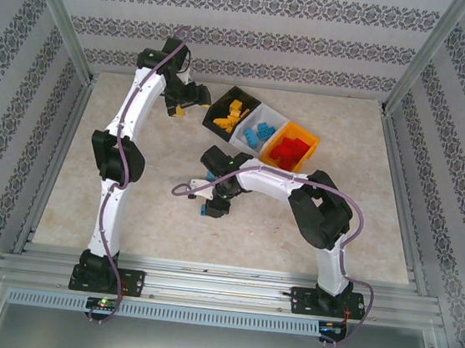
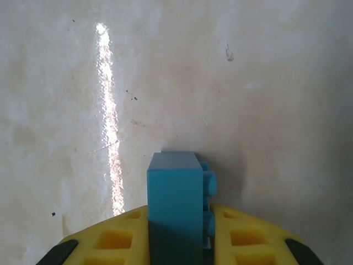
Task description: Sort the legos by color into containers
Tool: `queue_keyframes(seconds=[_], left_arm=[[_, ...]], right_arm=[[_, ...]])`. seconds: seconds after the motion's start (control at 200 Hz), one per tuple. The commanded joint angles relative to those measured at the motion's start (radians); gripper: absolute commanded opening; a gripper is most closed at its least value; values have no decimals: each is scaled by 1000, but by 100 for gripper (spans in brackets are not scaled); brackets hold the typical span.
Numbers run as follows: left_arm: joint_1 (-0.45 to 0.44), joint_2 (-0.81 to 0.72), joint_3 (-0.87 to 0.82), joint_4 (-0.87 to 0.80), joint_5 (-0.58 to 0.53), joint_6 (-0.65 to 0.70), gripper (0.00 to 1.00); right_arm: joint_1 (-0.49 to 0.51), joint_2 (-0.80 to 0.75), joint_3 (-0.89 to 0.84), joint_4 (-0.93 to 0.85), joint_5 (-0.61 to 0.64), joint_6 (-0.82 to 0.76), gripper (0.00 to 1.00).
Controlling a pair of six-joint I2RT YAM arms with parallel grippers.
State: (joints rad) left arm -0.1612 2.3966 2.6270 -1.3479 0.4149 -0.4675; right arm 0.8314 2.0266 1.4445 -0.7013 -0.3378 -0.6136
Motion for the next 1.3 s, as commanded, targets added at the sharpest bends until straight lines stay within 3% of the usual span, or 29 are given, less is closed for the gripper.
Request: queue_keyframes(seconds=[0.0,0.195,0.315,0.585,0.779,0.899,1.059,1.294], left_arm=[[15,-4,-2,-43,15,6,81],[14,7,8,-40,27,2,81],[14,11,18,-35,31,2,81],[14,22,34,-30,40,-2,81],[15,21,34,-30,40,0,81],[14,18,32,-33,36,4,81],[12,12,31,-36,28,8,81],[-1,6,30,-40,15,22,82]], right_arm=[[-31,-77,39,-26,-24,31,20],[-76,-154,92,-25,-59,64,20],[-116,-201,121,15,-152,108,20],[-238,-305,123,311,-363,383,20],[-321,-336,83,612,-418,675,20],[-369,-339,36,798,-378,886,18],[-431,-326,22,880,-258,1109,18],[-475,-298,93,694,-106,1263,18]])
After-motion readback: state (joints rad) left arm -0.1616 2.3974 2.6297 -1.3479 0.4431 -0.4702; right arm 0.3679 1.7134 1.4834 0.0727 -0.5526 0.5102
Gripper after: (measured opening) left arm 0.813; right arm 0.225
